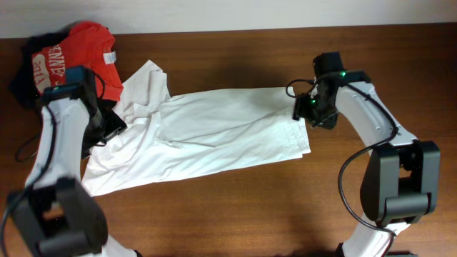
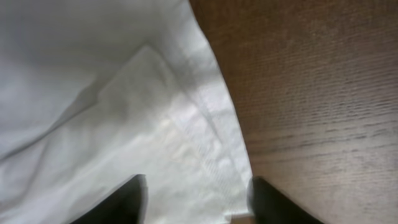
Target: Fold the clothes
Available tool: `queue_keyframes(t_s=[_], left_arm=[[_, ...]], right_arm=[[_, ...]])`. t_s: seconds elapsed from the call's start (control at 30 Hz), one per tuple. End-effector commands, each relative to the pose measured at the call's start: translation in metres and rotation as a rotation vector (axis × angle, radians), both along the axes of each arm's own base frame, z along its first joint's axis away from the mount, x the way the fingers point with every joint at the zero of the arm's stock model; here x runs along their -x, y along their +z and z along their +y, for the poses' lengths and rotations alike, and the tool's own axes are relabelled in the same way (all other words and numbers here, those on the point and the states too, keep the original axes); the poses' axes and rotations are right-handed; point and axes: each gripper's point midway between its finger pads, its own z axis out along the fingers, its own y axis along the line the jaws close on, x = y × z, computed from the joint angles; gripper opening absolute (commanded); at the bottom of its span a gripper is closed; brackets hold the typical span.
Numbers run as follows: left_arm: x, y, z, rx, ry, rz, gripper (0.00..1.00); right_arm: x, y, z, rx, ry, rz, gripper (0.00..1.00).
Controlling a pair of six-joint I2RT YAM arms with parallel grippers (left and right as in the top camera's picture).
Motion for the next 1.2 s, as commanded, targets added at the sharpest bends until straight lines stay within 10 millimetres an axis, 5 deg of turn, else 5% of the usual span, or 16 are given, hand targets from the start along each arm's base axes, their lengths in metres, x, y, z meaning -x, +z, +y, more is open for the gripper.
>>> queue_keyframes(t_s=[0.0,0.1,0.17,0.33,0.47,0.6,0.77,0.83,0.93,1.07,1.17], left_arm=[[-0.001,0.006,-0.056,0.183,-0.153,-0.025,0.7],[0.021,-0.036,-0.098,0.233,-0.248,0.087,0.23],[0.031,-0.057,-0.101,0.239,-0.253,0.106,0.01],[0.054,-0.115,-0.102,0.247,-0.252,0.111,0.01],[0.073,-0.131,-0.096,0.243,-0.228,0.217,0.01],[0.099,-0.122,-0.068,0.162,-0.087,0.315,0.01],[0.125,-0.058,-0.073,0.155,-0.062,0.265,0.01],[0.112,-0.023,-0.072,0.132,-0.116,0.069,0.01],[0.075,-0.012,-0.068,0.097,-0.179,-0.106,0.01],[0.052,-0.056,-0.057,0.053,-0.197,-0.032,0.0],[0.049,-0.097,-0.042,0.046,-0.155,0.058,0.01]], right_arm=[[0.019,-0.004,0.027,-0.063,0.118,0.053,0.24],[0.046,-0.036,0.056,-0.053,0.203,0.095,0.13],[0.052,-0.051,0.061,-0.05,0.211,0.093,0.12],[0.068,-0.078,0.041,0.012,0.12,0.126,0.04],[0.088,-0.092,0.033,0.025,0.08,0.18,0.04],[0.126,-0.08,-0.008,0.08,-0.096,0.359,0.04],[0.168,-0.004,-0.038,0.169,-0.193,0.363,0.04],[0.149,0.028,-0.017,0.03,-0.092,0.157,0.04],[0.104,0.034,0.008,-0.053,0.006,-0.041,0.04],[0.082,-0.008,0.037,-0.052,0.092,-0.014,0.04],[0.077,-0.05,0.038,-0.027,0.095,0.063,0.04]])
